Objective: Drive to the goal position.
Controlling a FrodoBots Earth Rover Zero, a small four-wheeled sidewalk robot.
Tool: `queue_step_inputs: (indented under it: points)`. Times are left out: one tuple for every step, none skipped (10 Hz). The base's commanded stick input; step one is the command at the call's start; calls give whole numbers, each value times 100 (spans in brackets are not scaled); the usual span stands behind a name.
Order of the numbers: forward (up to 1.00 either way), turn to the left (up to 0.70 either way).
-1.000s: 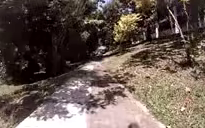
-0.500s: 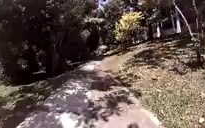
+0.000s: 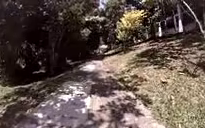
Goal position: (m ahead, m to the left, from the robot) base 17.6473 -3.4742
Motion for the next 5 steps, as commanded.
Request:
queue_step_inputs:
  points:
    - [50, 0]
    - [50, 0]
    - [50, 0]
    - [50, 0]
    - [50, 0]
